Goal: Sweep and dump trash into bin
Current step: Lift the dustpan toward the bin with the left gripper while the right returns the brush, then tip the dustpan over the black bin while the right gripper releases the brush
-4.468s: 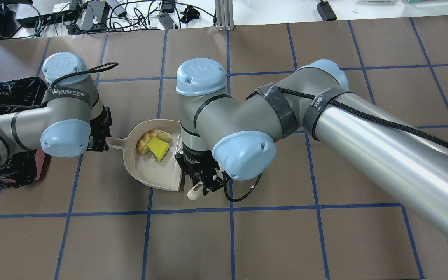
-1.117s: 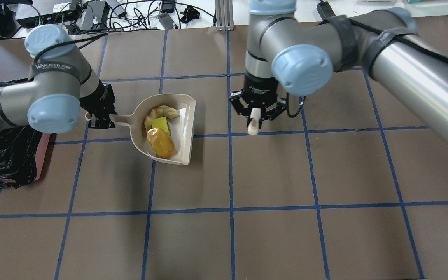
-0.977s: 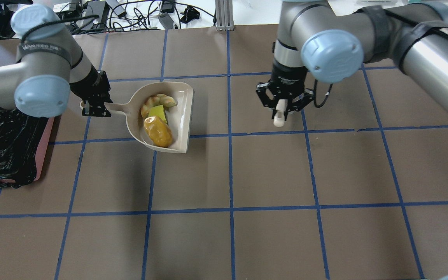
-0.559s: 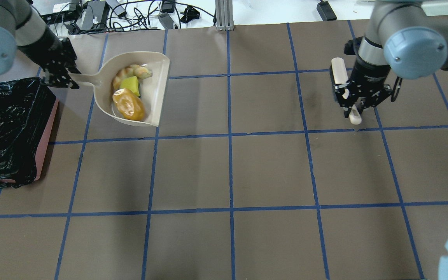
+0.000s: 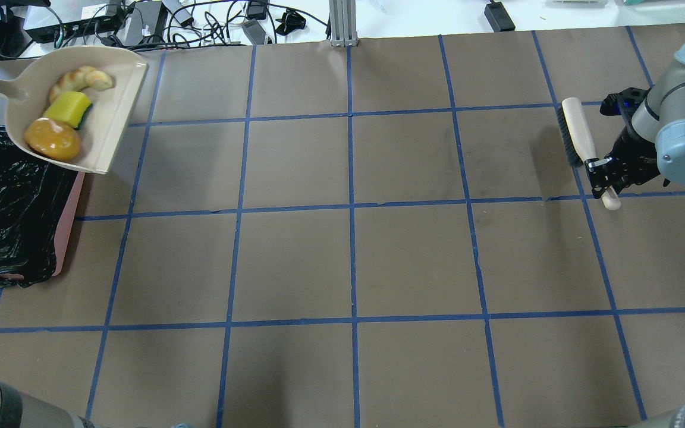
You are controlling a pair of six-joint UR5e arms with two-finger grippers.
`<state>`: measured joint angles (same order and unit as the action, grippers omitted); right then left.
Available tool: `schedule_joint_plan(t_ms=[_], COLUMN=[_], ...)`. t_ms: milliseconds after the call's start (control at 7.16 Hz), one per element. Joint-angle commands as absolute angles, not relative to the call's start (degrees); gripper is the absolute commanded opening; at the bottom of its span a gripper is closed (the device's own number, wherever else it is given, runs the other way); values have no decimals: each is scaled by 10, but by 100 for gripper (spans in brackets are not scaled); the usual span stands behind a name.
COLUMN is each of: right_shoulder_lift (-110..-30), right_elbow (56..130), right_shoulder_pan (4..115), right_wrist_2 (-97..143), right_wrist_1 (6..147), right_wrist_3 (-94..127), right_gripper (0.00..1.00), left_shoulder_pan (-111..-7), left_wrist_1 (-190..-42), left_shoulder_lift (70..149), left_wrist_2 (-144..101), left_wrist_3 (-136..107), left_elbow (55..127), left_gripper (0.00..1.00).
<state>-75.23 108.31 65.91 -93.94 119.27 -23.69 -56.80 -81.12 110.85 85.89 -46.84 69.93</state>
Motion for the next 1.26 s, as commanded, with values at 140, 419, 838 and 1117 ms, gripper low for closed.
schedule_joint_plan(t_ms=[140,419,838,1117], right_shoulder_lift=[-755,-754,-742,-738], right_elbow=[1073,1064,1064,1064], right_shoulder_pan=[657,657,657,657], right_wrist_2=[-940,-922,-930,-931], right_wrist_1=[1167,1154,1150,1150], right_wrist_3=[-261,-258,-254,-254], right_gripper=[0,0,0,16], left_shoulder_pan=[-490,-464,-449,-450], left_wrist_1=[-809,-715,-637,-534], left_shoulder_lift=[1207,1257,1281,1274], left_wrist_2=[856,828,780,754], left_wrist_3=[-322,-245,-115,-82], left_elbow=[584,564,566,596], left_gripper=[0,0,0,0])
